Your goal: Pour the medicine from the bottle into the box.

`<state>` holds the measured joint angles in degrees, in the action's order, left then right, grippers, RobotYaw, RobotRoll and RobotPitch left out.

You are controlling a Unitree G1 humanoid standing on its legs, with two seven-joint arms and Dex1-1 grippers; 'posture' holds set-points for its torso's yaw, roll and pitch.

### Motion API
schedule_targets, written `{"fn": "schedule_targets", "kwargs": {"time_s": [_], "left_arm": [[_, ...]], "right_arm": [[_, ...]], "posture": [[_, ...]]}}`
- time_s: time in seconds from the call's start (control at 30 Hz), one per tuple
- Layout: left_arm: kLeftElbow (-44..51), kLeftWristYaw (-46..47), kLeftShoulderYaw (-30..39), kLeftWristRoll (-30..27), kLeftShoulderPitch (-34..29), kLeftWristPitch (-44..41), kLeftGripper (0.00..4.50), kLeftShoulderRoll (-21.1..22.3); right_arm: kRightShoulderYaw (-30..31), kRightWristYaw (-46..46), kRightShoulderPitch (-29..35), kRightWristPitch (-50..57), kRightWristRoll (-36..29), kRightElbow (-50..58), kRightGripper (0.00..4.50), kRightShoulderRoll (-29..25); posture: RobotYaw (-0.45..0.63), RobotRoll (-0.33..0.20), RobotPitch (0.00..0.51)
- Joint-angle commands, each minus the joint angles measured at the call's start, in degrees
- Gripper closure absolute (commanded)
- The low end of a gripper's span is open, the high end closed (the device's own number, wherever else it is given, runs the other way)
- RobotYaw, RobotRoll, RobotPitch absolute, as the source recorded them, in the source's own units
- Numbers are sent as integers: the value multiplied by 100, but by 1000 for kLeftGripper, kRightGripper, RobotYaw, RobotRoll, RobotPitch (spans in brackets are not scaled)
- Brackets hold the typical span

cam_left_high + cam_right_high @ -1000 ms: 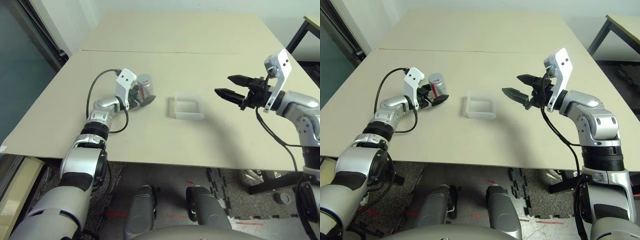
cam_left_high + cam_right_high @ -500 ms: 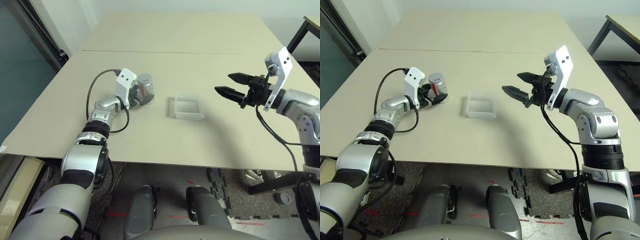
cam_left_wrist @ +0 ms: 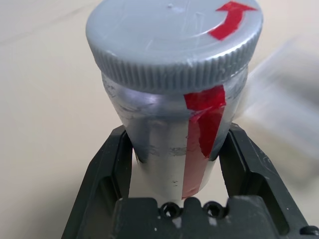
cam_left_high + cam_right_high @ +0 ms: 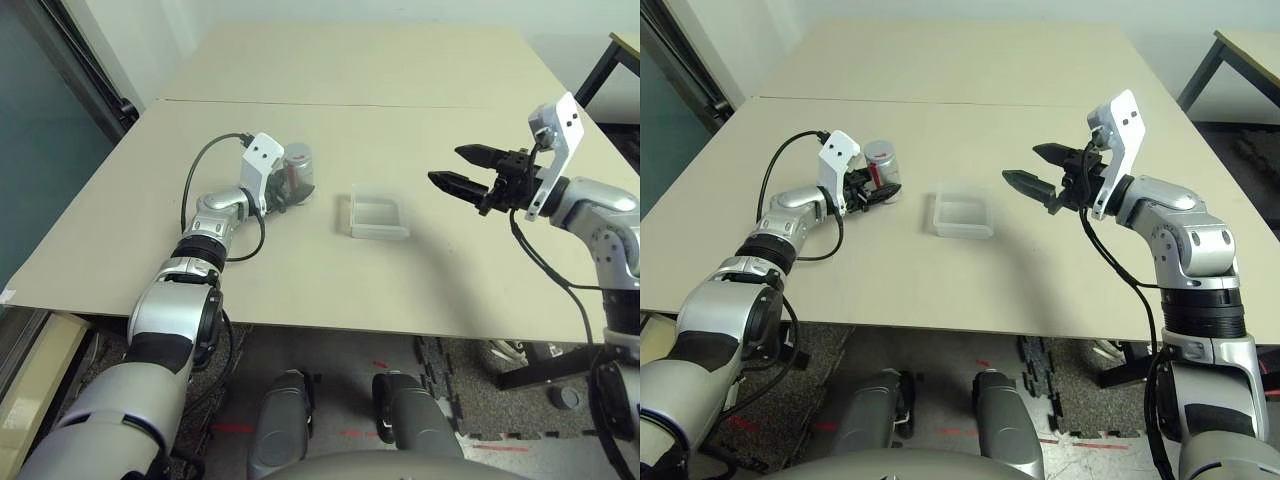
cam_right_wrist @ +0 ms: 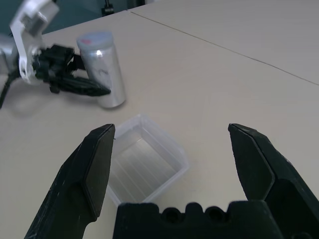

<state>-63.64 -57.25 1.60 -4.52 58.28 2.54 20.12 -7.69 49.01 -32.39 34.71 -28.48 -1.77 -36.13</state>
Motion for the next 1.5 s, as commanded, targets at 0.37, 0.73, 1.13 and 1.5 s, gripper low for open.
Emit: {"fn": "schedule_targets", "kwargs": {"time_s": [0.37,0.73,1.13,1.5], "left_arm": [[1565,-2314,-542,-307,408,-1384,1751,105],[1754,-2876,-1116,-161,428,-1274,1751,-59],[1377,-2773,-1252,-67,597,-822,1751,-230],[1372,-2789,-1271,-22,621,-786,1751,-389]], "right_arm": [[696,1101,-1258,-400,253,-756,0,-15],[1054,1644,-1618,-7,198,-411,0,27],[1073,1542,-1596,624,-74,139,0,269],[1216,1361,-1707,464,69,-42,0,531]], "posture": [[-62,0,70],[-82,0,71],[-89,0,72],[-74,0,78]]}}
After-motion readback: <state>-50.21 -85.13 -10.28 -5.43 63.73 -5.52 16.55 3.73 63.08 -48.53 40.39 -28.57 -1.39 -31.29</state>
